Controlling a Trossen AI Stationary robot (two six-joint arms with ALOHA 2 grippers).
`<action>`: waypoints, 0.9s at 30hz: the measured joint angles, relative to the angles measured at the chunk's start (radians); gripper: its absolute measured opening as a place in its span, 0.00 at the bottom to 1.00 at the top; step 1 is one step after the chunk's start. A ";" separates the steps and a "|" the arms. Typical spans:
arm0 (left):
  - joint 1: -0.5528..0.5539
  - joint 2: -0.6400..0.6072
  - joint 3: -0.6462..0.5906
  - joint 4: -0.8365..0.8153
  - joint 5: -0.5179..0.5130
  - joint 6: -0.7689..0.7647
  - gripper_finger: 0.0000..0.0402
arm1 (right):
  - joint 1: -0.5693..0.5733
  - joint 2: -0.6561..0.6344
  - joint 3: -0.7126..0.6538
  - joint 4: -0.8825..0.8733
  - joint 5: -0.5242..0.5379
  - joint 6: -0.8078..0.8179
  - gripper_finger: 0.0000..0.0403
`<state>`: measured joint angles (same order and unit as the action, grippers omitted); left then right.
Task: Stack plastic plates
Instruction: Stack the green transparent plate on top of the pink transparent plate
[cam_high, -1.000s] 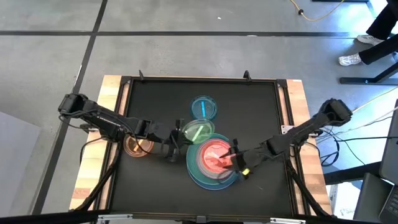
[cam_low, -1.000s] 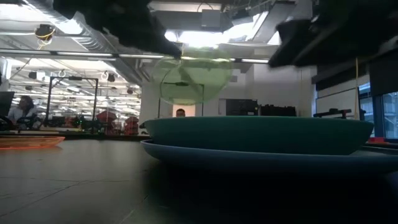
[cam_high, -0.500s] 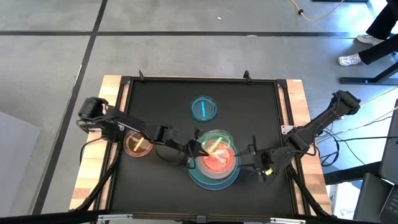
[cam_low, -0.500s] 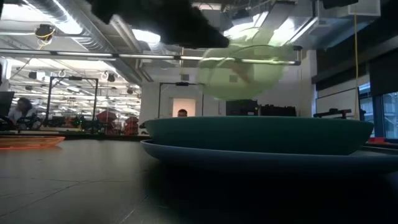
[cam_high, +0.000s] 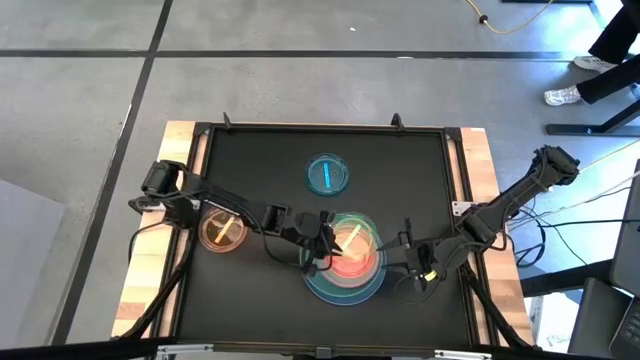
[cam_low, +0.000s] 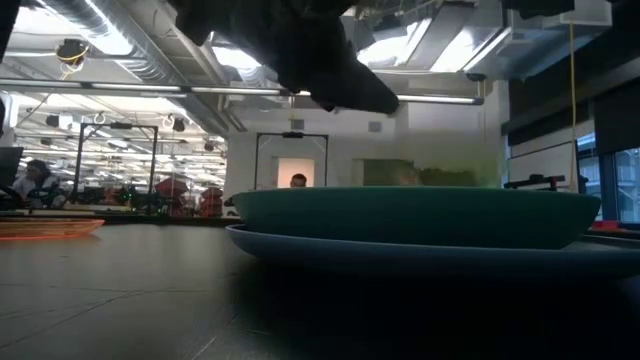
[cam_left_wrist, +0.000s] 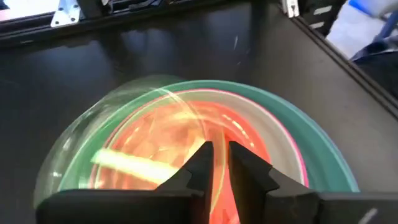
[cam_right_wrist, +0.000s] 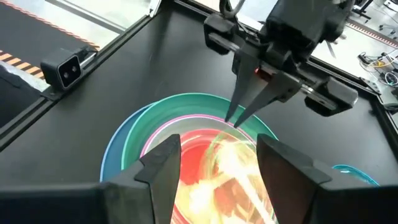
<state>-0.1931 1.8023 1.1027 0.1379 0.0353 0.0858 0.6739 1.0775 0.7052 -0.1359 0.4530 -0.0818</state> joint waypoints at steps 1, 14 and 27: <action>0.001 0.000 0.000 0.001 0.007 -0.006 0.12 | 0.000 0.000 0.000 -0.002 0.000 0.000 0.50; 0.005 -0.096 0.000 -0.130 -0.163 -0.024 0.29 | 0.000 0.000 -0.011 0.014 0.000 0.001 0.50; 0.057 0.097 0.000 0.143 -0.202 0.029 0.29 | 0.000 0.000 -0.035 0.033 0.078 -0.001 0.50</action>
<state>-0.1361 1.8993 1.1027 0.2805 -0.1663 0.1146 0.6735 1.0779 0.6704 -0.1027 0.5312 -0.0830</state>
